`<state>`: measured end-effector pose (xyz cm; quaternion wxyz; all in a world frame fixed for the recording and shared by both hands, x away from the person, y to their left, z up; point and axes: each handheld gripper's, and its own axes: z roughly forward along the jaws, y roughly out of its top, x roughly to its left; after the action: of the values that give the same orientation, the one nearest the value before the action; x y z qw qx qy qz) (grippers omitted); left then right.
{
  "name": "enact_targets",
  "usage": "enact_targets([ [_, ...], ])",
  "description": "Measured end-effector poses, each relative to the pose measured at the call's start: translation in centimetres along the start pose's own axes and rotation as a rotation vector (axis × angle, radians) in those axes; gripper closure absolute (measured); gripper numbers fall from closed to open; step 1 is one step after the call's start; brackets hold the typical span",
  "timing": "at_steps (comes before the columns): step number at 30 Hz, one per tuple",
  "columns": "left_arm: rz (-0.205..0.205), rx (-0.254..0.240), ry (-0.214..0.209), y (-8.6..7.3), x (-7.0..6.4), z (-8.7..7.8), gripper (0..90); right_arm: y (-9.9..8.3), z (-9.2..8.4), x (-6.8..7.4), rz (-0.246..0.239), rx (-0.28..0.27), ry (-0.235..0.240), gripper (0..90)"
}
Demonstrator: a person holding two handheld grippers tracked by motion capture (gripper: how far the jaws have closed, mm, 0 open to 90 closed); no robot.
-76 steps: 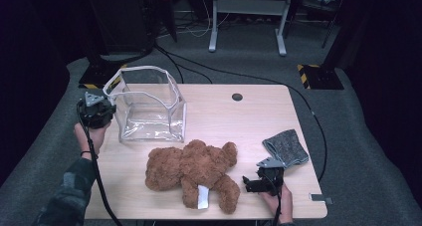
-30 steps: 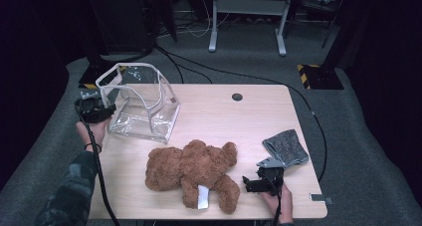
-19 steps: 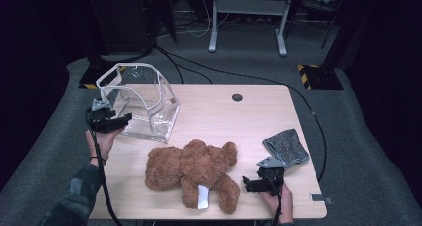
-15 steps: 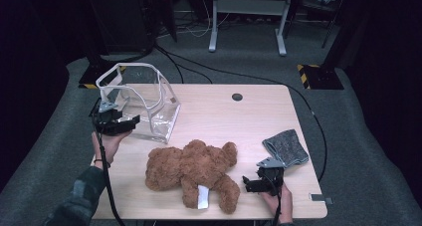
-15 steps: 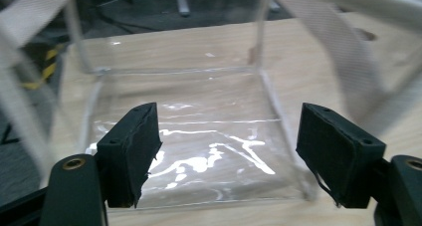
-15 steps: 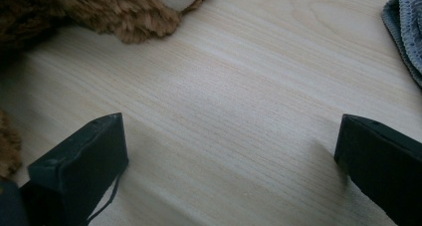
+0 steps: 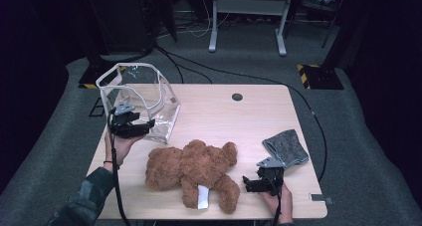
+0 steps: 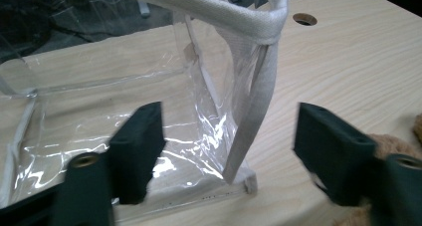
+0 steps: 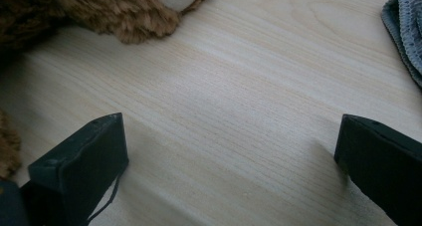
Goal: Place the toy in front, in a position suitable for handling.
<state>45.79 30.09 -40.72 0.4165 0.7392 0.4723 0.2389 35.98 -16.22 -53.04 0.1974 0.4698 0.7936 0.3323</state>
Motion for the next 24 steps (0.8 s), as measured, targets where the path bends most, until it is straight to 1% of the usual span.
enact_targets([
  [1,0.0,0.002,0.007,0.0,0.0,0.3,41.5,0.0,0.0,0.0,0.0,0.0,0.0,0.0],
  [2,-0.003,0.004,0.006,0.1,0.1,0.6,46.4,0.0,0.0,0.0,0.0,0.0,0.0,0.0],
  [3,-0.01,0.009,0.003,0.1,0.2,0.9,49.1,0.0,0.0,0.0,0.0,0.0,0.0,0.0],
  [4,-0.021,0.011,0.006,0.1,0.4,1.1,50.4,0.0,0.0,0.0,0.0,0.0,0.0,0.0],
  [6,-0.029,0.003,-0.007,0.1,0.7,1.5,52.7,0.0,0.0,0.0,0.0,0.0,0.0,0.0],
  [7,-0.028,0.005,-0.005,0.2,0.7,1.6,53.4,0.0,0.0,0.0,0.0,0.0,0.0,0.0],
  [9,-0.008,-0.001,0.003,0.5,0.6,1.7,57.5,0.0,0.0,0.0,0.0,0.0,0.0,0.0],
  [11,-0.001,-0.008,0.006,0.8,0.6,1.8,61.0,0.0,0.0,0.0,0.0,0.0,0.0,0.0],
  [12,0.011,-0.012,0.016,0.9,0.6,1.9,63.8,0.0,0.0,0.0,0.0,0.0,0.0,0.0],
  [13,0.016,-0.014,0.016,1.0,0.6,2.0,65.3,0.0,0.0,0.0,0.0,0.0,0.0,0.0],
  [14,0.004,-0.02,0.007,1.0,0.8,2.2,66.7,0.0,0.0,0.0,0.0,0.0,0.0,0.0],
  [15,-0.002,-0.011,0.002,1.1,1.0,2.4,67.6,0.0,0.0,0.0,0.0,0.0,0.0,0.0],
  [19,-0.012,-0.016,0.017,1.2,1.6,3.1,69.8,0.0,0.0,0.0,0.001,0.0,0.0,0.0],
  [20,-0.025,-0.023,0.001,1.3,1.9,3.3,69.9,0.0,0.0,0.0,0.0,0.0,0.0,0.0],
  [21,-0.034,-0.026,-0.002,1.4,2.1,3.4,69.8,0.0,0.0,0.0,0.0,0.0,0.0,0.0],
  [22,-0.035,-0.026,0.003,1.6,2.2,3.5,69.6,0.0,0.0,0.0,0.0,0.0,0.0,0.0],
  [23,-0.018,-0.026,0.01,1.7,2.3,3.6,69.6,0.0,0.0,0.0,0.0,0.0,0.0,0.0],
  [24,-0.017,-0.022,0.007,1.9,2.3,3.8,69.5,0.0,0.0,0.0,0.001,0.0,0.0,0.0],
])
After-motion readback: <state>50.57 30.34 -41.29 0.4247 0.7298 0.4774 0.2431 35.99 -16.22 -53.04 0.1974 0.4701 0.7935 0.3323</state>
